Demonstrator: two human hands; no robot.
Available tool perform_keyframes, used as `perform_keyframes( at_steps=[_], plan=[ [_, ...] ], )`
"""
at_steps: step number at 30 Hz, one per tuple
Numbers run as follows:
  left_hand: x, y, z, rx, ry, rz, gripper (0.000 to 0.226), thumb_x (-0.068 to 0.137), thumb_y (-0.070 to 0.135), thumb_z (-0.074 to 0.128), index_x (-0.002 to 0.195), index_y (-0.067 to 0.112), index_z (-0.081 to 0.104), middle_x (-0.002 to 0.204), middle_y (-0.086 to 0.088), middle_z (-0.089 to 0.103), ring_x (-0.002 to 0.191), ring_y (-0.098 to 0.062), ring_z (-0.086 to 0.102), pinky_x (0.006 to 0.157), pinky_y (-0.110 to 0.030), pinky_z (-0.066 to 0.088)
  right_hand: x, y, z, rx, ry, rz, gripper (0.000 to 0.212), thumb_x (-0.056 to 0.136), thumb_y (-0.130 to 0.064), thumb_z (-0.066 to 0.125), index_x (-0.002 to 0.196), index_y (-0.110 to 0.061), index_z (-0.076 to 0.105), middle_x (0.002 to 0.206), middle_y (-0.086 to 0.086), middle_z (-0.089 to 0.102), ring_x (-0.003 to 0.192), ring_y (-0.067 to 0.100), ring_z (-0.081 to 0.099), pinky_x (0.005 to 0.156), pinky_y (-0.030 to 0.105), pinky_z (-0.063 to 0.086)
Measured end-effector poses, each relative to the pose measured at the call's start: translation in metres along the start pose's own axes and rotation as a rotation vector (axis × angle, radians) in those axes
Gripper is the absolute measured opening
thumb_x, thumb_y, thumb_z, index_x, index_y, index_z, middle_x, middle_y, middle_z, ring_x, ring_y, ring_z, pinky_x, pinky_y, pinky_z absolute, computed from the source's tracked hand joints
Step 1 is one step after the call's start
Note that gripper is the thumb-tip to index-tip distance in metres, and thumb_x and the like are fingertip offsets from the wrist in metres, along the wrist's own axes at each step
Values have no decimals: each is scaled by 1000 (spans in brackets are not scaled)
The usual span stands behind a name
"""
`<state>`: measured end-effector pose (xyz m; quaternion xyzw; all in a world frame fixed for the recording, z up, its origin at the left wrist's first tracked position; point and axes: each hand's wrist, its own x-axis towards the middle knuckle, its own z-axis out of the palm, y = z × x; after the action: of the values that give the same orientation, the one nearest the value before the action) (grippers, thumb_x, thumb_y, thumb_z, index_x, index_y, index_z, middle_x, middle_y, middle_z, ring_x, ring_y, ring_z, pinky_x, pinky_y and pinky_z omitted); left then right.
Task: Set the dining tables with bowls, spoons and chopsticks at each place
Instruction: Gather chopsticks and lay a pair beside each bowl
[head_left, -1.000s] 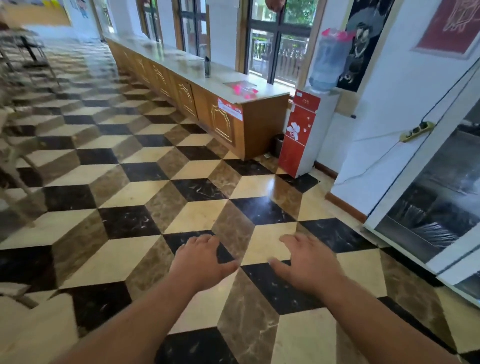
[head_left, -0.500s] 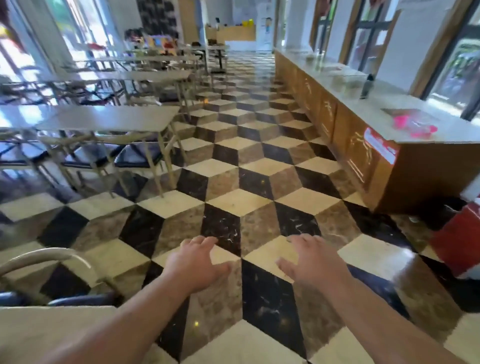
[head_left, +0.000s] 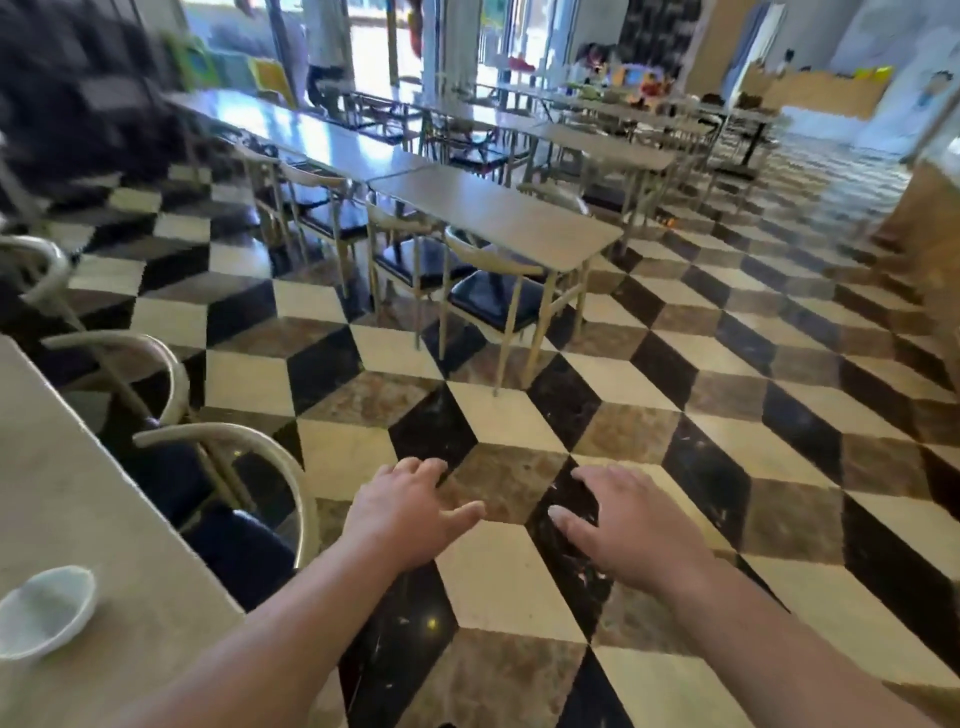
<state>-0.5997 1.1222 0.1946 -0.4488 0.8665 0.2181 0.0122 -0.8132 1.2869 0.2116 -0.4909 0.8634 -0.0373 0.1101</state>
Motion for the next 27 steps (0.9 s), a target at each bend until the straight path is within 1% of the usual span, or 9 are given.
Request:
perform_keyframes(
  at_steps=[4, 7, 12, 17, 19, 21, 22, 24, 27],
  plan=[
    [93, -19, -36, -39, -37, -95, 96, 84, 91, 50, 164, 39, 36, 171, 2, 40, 158, -25, 35, 123, -49, 38, 118, -17, -28, -74, -61, -69, 82, 94, -85, 33, 158, -33, 41, 161, -5, 49, 149, 22, 44, 119, 46, 43],
    [148, -32, -66, -70, -31, -155, 94, 85, 88, 53, 163, 39, 37, 170, 1, 41, 157, -26, 37, 121, -50, 41, 196, -35, -47, -94, -52, -125, 84, 94, -86, 28, 156, -32, 43, 161, -4, 49, 149, 23, 44, 118, 47, 44],
    [234, -64, -103, -84, -19, -240, 92, 87, 88, 49, 164, 38, 35, 172, 4, 37, 159, -24, 33, 124, -52, 39, 323, -67, -47, -89, -103, -268, 92, 87, -91, 20, 157, -36, 43, 161, -7, 48, 151, 20, 41, 119, 44, 40],
    [326, -115, -126, -94, 34, -445, 96, 84, 91, 48, 163, 38, 36, 171, 3, 40, 158, -25, 35, 124, -52, 39, 478, -105, -35, -132, -106, -408, 90, 85, -92, 25, 154, -39, 46, 159, -8, 52, 151, 21, 43, 117, 46, 42],
    [363, -132, -143, -99, 68, -514, 97, 84, 91, 49, 163, 37, 36, 170, 3, 41, 157, -25, 36, 122, -52, 41, 548, -128, -33, -138, -109, -471, 95, 80, -95, 22, 152, -37, 49, 155, -6, 56, 148, 23, 47, 115, 47, 45],
    [395, -145, -164, -100, 97, -589, 95, 86, 89, 51, 163, 36, 36, 171, 2, 40, 157, -25, 36, 121, -50, 42, 608, -155, -36, -111, -119, -531, 107, 72, -102, 20, 152, -37, 48, 153, -5, 58, 146, 24, 49, 113, 48, 47],
    [409, -150, -176, -107, 105, -633, 94, 86, 87, 53, 163, 36, 36, 171, 2, 40, 158, -24, 36, 121, -50, 42, 637, -169, -38, -105, -139, -557, 108, 71, -104, 22, 152, -37, 46, 154, -4, 57, 147, 24, 48, 114, 49, 46],
    [435, -162, -203, -138, 134, -721, 93, 87, 85, 56, 164, 36, 36, 171, 2, 39, 158, -24, 36, 122, -51, 43, 689, -205, -47, -120, -169, -635, 103, 73, -100, 31, 154, -38, 44, 157, -3, 55, 149, 26, 47, 115, 50, 45],
    [461, -191, -240, -154, 185, -823, 92, 89, 82, 57, 165, 34, 34, 171, 1, 39, 157, -24, 35, 122, -52, 43, 751, -267, -64, -139, -186, -766, 99, 74, -97, 32, 155, -41, 42, 156, -5, 55, 147, 24, 48, 114, 47, 46]
  ],
)
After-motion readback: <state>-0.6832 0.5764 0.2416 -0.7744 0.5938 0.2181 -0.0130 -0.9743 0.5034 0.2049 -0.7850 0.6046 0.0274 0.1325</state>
